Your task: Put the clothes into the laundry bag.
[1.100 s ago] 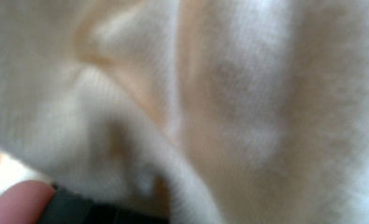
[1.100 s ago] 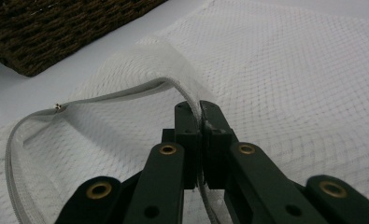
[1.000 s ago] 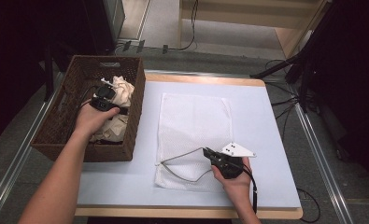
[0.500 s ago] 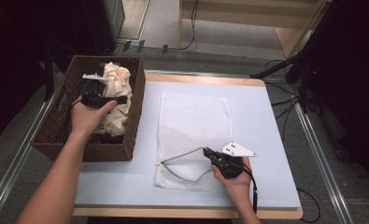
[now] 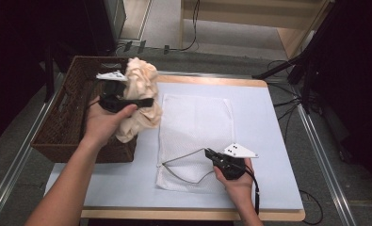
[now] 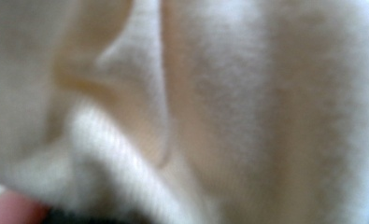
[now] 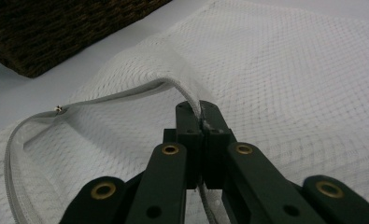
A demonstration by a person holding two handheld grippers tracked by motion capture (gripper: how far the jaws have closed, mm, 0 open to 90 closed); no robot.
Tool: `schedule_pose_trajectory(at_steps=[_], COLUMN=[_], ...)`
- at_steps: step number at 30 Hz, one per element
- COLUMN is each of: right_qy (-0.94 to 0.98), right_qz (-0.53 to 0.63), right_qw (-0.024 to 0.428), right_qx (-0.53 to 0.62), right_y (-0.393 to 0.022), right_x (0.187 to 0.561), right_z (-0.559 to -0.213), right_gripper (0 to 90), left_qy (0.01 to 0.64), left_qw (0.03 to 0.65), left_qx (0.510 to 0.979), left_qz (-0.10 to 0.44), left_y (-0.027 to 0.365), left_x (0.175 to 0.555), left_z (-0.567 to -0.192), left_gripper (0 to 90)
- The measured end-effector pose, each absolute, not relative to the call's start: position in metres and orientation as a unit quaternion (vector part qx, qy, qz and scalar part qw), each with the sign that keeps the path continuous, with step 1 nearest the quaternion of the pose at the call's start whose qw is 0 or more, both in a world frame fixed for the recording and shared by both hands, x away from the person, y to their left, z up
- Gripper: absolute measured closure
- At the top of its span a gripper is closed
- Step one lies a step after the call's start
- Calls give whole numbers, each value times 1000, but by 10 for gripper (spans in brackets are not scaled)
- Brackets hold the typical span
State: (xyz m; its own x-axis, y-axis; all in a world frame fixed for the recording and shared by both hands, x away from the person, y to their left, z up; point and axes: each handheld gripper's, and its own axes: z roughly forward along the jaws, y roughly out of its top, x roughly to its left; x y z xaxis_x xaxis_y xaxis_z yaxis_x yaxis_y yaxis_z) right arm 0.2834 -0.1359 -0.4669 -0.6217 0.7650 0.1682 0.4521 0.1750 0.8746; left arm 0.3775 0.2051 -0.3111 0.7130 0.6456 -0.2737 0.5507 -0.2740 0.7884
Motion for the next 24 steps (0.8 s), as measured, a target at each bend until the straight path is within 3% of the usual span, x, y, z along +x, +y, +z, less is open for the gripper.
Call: schedule_pose_trajectory(at_steps=[6, 13, 24], right_qy=[749, 746, 741], right_qz=[500, 501, 494], right_qw=[158, 158, 162], right_qx=[405, 409, 424], right_y=[-137, -139, -140], right_x=[283, 284, 289], right_z=[-467, -466, -467], right_gripper=[888, 888, 888], left_qy=[349, 328, 310], left_qw=[456, 477, 452], left_qx=[819, 811, 823], left_qz=[12, -89, -152], left_y=[169, 157, 137], left_x=[354, 319, 262], left_z=[-337, -365, -408], left_gripper=[764, 761, 742])
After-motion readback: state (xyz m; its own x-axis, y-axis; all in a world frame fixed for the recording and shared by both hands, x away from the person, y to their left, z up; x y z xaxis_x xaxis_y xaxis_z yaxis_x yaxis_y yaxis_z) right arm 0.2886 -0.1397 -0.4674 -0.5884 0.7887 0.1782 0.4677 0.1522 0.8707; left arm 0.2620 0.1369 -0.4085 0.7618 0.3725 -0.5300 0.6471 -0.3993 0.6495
